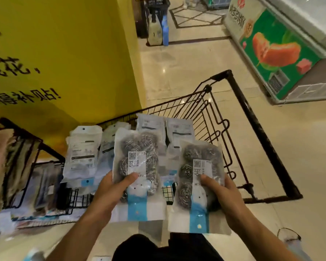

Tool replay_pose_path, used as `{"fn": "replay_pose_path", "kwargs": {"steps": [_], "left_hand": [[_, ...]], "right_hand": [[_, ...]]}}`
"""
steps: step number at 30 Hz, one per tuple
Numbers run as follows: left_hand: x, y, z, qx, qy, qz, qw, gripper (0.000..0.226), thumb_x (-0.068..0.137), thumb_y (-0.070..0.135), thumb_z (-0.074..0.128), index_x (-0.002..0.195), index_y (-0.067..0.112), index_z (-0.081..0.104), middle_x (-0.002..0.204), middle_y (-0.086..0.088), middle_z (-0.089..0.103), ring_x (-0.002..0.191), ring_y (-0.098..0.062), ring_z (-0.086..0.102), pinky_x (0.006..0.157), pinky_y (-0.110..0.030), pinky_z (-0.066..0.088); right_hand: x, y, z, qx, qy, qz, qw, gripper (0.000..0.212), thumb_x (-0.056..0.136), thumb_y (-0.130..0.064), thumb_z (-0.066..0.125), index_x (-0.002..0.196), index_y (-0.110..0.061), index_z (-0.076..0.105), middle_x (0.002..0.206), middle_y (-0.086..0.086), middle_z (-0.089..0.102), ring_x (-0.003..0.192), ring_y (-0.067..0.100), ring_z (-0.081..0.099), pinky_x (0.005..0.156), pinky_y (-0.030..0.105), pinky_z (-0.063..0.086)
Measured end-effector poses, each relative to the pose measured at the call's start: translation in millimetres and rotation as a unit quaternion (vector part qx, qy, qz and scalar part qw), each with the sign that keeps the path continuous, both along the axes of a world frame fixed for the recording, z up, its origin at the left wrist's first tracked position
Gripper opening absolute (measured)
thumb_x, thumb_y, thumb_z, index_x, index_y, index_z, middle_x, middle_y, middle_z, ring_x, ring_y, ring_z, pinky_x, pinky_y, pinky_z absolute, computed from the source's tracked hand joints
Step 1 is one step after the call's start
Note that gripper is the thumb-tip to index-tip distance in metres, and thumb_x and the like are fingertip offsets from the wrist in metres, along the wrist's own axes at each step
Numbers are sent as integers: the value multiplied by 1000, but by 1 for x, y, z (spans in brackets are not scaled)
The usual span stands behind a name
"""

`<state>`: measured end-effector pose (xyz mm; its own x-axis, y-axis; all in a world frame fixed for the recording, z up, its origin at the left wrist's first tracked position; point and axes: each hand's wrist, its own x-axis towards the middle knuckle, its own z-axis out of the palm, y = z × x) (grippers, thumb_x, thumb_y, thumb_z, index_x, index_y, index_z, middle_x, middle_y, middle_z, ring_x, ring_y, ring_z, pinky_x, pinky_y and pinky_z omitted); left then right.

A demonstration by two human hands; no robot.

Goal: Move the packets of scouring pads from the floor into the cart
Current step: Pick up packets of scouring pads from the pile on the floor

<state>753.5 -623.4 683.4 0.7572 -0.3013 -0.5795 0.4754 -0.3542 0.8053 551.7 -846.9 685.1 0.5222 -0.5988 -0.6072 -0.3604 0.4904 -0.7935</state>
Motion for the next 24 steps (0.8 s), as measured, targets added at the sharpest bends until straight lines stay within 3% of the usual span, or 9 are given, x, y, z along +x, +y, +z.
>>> {"fn": "replay_pose_path", "kwargs": {"steps": [2, 6, 11, 15, 18, 22, 24], "left_hand": [[13, -17, -3, -1, 15, 19, 1000, 33, 86, 24, 83, 117, 20, 73, 103, 0, 82, 101, -23, 76, 88, -41, 60], [45, -47, -8, 4, 17, 27, 999, 28, 89, 24, 82, 114, 19, 72, 101, 3, 80, 95, -13, 73, 70, -26, 52], [93, -75, -29, 14, 15, -4, 1000, 17, 90, 24, 81, 100, 28, 69, 74, 23, 77, 69, 9, 70, 55, -10, 48], [123, -93, -45, 25, 20, -22, 999, 24, 89, 27, 82, 108, 24, 69, 96, 11, 77, 86, -2, 69, 63, -18, 47], [138, -102, -60, 40, 23, -49, 998, 24, 87, 26, 84, 108, 22, 72, 99, 7, 80, 95, -12, 73, 71, -25, 50], [144, -109, -71, 48, 40, -75, 995, 23, 88, 24, 83, 108, 23, 71, 97, 6, 79, 90, -12, 73, 68, -26, 51], [144, -109, -74, 50, 39, -76, 995, 22, 88, 23, 82, 106, 22, 69, 96, 6, 78, 87, -10, 72, 66, -25, 50]], "right_hand": [[20, -25, -4, -1, -3, 21, 1000, 38, 90, -27, 79, 123, -23, 61, 101, 2, 82, 89, 24, 81, 70, 41, 65], [65, -60, -13, 11, -2, 44, 999, 29, 94, -28, 76, 118, -27, 61, 97, -1, 83, 87, 21, 81, 69, 39, 65], [115, -84, -38, -10, 4, 56, 998, 27, 94, -25, 76, 119, -23, 66, 103, 2, 83, 90, 21, 81, 74, 41, 65], [143, -98, -60, -20, 14, 46, 999, 29, 92, -24, 78, 119, -22, 67, 101, 2, 83, 89, 22, 81, 78, 45, 66], [155, -103, -75, -24, 25, 54, 998, 28, 92, -26, 78, 117, -22, 66, 102, 4, 82, 89, 23, 81, 74, 43, 67], [162, -104, -89, -28, 49, 60, 997, 24, 92, -28, 79, 111, -24, 64, 99, 2, 81, 82, 17, 80, 63, 32, 63], [161, -102, -95, -49, 68, 48, 995, 32, 90, -33, 81, 114, -22, 63, 101, 2, 79, 82, 15, 80, 65, 32, 63]]}}
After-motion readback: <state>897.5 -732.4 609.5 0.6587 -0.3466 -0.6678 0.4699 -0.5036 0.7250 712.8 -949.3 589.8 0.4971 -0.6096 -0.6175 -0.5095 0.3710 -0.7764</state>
